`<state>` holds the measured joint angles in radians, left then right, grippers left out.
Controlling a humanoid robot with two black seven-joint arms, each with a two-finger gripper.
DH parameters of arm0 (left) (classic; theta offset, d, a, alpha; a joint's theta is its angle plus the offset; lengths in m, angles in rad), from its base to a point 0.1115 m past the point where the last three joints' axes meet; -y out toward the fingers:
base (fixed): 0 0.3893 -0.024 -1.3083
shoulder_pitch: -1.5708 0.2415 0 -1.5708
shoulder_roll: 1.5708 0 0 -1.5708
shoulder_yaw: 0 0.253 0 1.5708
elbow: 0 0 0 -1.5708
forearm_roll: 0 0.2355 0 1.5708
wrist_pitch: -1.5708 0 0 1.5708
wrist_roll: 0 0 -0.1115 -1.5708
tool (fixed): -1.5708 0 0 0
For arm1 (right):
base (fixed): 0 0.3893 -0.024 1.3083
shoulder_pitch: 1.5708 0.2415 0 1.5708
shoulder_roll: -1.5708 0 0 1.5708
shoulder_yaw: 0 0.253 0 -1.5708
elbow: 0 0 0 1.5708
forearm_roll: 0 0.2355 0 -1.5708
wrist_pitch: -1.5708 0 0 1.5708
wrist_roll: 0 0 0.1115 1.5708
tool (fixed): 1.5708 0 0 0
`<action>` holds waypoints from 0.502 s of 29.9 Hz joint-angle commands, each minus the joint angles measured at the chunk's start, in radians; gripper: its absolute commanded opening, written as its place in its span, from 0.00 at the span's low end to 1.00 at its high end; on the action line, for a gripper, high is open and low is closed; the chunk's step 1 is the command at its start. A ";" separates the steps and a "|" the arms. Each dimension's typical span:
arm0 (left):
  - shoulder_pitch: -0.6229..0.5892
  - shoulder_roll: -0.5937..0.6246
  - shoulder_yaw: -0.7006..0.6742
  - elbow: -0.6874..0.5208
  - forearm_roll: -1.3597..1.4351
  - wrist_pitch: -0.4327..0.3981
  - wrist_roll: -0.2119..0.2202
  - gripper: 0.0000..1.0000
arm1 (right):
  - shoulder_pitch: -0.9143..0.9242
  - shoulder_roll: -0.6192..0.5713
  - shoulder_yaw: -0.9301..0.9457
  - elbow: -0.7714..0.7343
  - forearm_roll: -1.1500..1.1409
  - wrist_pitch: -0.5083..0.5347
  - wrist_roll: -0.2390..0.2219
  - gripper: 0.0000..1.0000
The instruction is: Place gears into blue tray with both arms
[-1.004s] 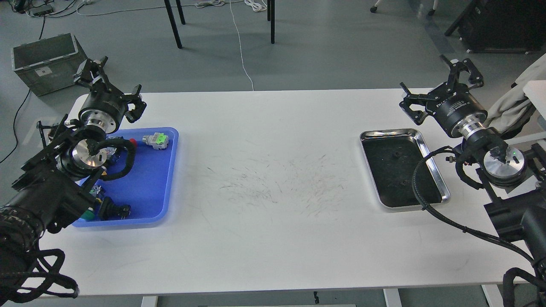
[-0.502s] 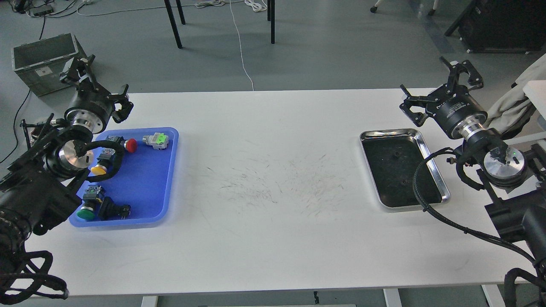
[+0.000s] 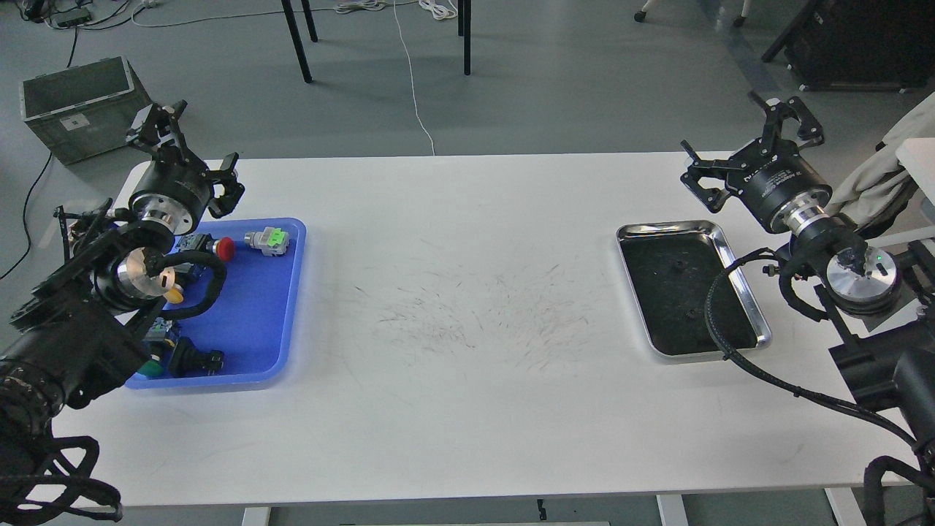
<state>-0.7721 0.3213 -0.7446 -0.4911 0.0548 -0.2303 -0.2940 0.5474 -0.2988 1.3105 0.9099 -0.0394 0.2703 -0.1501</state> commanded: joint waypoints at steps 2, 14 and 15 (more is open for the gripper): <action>0.005 0.002 0.001 0.000 0.000 0.006 -0.004 0.98 | 0.005 0.009 -0.017 0.014 0.000 -0.006 -0.005 0.99; 0.010 0.051 0.001 0.000 0.000 -0.001 -0.008 0.98 | 0.117 -0.135 -0.285 0.150 -0.057 -0.094 -0.016 0.99; 0.019 0.054 0.001 0.000 0.000 -0.001 -0.010 0.98 | 0.140 -0.167 -0.340 0.161 -0.091 -0.094 -0.017 0.99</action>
<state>-0.7646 0.3703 -0.7442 -0.4917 0.0533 -0.2338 -0.2990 0.6318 -0.3952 1.0953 1.0506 -0.0747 0.1810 -0.1651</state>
